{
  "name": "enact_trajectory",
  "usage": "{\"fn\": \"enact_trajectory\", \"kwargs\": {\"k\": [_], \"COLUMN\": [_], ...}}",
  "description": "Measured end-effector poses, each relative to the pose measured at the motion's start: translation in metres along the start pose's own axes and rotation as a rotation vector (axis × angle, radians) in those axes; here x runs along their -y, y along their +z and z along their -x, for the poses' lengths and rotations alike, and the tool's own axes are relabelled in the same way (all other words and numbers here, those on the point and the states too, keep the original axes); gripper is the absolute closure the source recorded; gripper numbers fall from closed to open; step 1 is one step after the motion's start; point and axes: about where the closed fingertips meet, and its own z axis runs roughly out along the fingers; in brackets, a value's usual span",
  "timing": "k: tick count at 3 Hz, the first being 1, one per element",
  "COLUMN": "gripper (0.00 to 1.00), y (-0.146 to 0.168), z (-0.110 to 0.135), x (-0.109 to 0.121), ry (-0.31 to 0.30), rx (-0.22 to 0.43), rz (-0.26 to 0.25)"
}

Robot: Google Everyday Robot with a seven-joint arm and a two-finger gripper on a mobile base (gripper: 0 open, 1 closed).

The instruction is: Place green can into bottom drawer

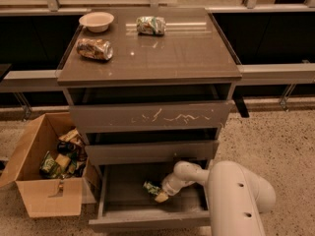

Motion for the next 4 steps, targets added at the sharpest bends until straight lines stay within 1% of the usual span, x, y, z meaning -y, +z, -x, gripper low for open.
{"fn": "enact_trajectory", "kwargs": {"k": [1, 2, 3, 4], "gripper": [0.23, 0.01, 0.0, 0.0], "y": [-0.007, -0.014, -0.038, -0.076], "z": [0.001, 0.001, 0.001, -0.006], "x": [-0.001, -0.002, -0.004, -0.015], "ry": [-0.003, -0.008, -0.022, -0.035], "rx": [0.023, 0.042, 0.097, 0.14], "rz": [0.0, -0.003, -0.032, -0.084]}}
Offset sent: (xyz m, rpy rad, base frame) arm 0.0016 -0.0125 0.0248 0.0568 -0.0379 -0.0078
